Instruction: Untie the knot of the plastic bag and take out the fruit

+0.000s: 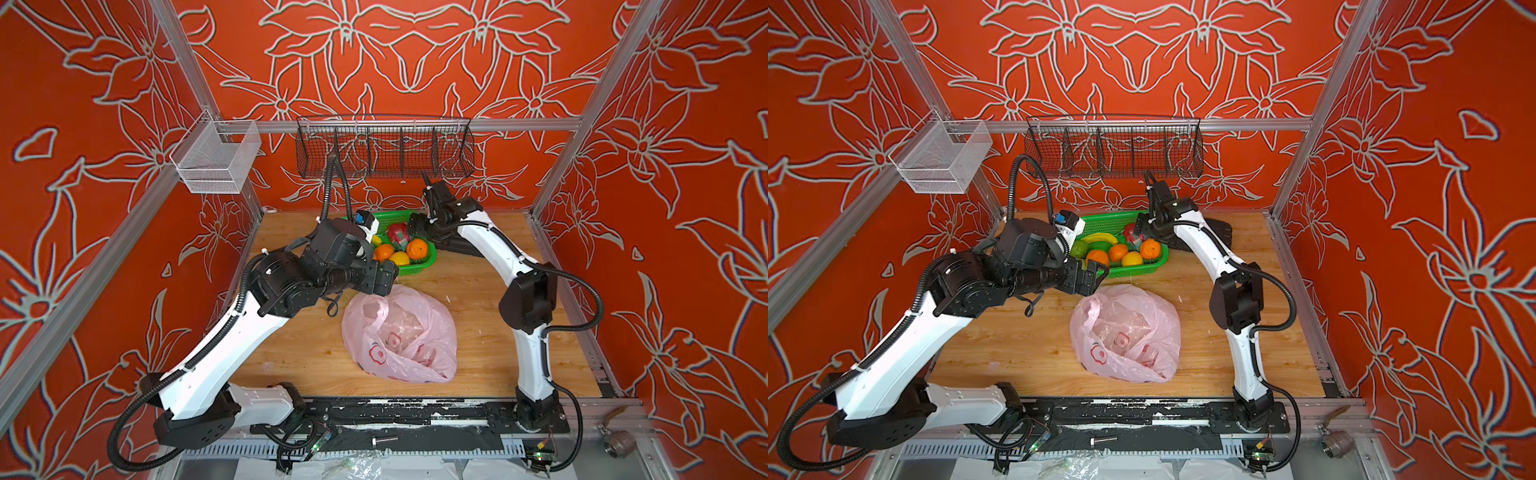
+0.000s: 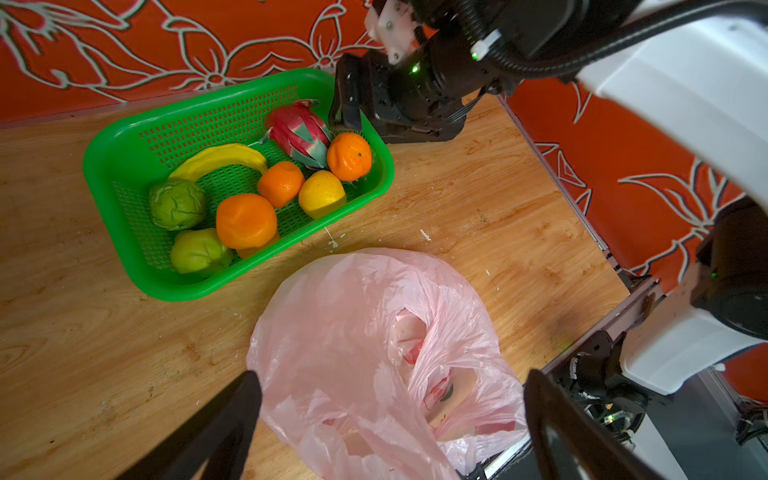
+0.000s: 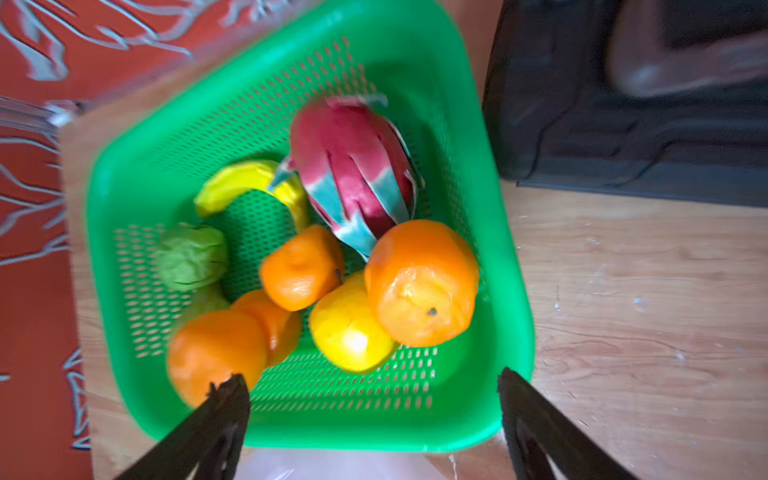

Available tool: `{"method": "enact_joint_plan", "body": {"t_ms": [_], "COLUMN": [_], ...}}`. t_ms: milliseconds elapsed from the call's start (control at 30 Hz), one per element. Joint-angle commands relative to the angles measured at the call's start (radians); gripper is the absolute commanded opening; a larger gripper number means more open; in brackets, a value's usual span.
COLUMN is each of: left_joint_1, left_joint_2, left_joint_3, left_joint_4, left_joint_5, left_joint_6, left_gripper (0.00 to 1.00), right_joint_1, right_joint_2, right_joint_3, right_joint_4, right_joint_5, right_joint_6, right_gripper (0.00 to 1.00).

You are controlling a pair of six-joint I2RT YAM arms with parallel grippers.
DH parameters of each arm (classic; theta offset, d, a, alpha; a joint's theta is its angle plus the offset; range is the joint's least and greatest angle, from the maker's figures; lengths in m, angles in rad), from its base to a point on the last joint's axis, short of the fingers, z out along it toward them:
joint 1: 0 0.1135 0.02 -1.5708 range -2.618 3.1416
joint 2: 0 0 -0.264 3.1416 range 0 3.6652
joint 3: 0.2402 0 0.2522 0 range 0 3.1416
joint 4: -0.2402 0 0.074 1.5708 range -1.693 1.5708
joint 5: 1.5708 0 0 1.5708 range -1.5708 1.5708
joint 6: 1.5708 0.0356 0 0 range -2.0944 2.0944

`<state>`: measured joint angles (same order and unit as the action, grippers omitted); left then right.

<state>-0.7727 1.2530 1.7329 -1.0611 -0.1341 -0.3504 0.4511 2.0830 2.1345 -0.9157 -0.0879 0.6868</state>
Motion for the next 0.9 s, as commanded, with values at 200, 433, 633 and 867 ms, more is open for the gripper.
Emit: {"method": "enact_joint_plan", "body": {"t_ms": [200, 433, 633, 867], "left_joint_1": [0.01, 0.2, 0.309, 0.362], "left_joint_2": [-0.142, -0.34, -0.398, -0.487], "left_joint_3": [-0.132, -0.315, -0.467, -0.761], "left_joint_4": [0.049, 0.101, 0.102, 0.31], "left_joint_5": [-0.218, -0.258, -0.268, -0.27], "left_joint_6": [-0.063, -0.042, 0.042, 0.122], "left_gripper": [0.97, 0.97, 0.97, 0.97], "right_joint_1": [-0.003, -0.011, -0.017, -0.05], "right_joint_2": [-0.335, -0.75, -1.064, -1.248], "right_joint_3": [-0.282, -0.776, -1.176, -1.443], "right_joint_4": [0.115, 0.333, 0.467, 0.509], "right_joint_5": [0.168, 0.368, 0.551, 0.699], "right_joint_6": [-0.123, -0.205, -0.202, -0.191], "right_gripper": [0.94, 0.97, 0.97, 0.97]}}
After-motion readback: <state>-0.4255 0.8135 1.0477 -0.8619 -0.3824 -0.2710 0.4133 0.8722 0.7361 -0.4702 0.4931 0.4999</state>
